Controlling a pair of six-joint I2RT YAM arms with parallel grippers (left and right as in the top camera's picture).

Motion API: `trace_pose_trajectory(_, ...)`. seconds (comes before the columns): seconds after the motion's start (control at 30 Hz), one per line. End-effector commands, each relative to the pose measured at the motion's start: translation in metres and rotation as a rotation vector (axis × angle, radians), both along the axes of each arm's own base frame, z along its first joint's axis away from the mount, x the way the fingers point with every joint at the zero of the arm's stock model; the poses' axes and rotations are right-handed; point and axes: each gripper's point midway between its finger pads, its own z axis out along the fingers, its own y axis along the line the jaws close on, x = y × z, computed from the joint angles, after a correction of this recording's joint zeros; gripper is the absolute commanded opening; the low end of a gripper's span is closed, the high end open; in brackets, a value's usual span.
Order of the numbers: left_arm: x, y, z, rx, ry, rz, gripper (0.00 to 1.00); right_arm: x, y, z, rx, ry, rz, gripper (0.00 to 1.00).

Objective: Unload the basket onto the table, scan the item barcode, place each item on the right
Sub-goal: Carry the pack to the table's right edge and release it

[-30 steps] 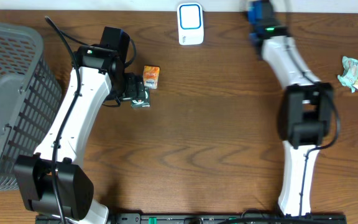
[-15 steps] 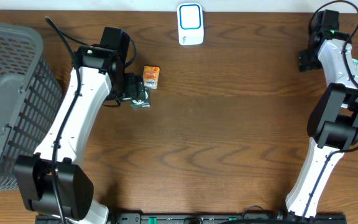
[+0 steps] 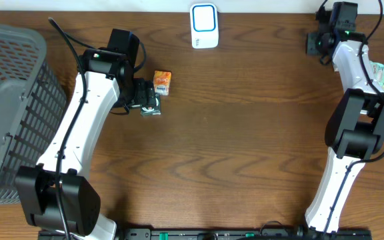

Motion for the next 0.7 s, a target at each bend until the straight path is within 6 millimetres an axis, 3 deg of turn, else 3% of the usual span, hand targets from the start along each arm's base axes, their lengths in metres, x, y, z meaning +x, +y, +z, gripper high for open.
trace_pose_trajectory(0.0, 0.002, 0.003, 0.005, 0.008, -0.014, 0.001, 0.98, 0.01, -0.006, 0.015, 0.013, -0.071, -0.017, 0.06)
trace_pose_trajectory(0.17, 0.002, 0.003, 0.005, 0.008, -0.014, 0.001, 0.97, 0.024, -0.02, 0.006, 0.005, -0.126, -0.036, 0.03)
trace_pose_trajectory(0.33, 0.002, 0.003, 0.005, 0.008, -0.014, 0.001, 0.98, 0.026, -0.035, -0.026, 0.006, -0.109, -0.058, 0.01)
trace_pose_trajectory(0.5, 0.002, 0.003, 0.005, 0.008, -0.014, 0.001, 0.98, 0.017, -0.057, -0.061, 0.0, -0.055, -0.113, 0.01)
trace_pose_trajectory(0.67, 0.002, 0.003, 0.005, 0.008, -0.014, 0.001, 0.98, 0.001, -0.094, -0.074, -0.001, -0.02, -0.23, 0.01)
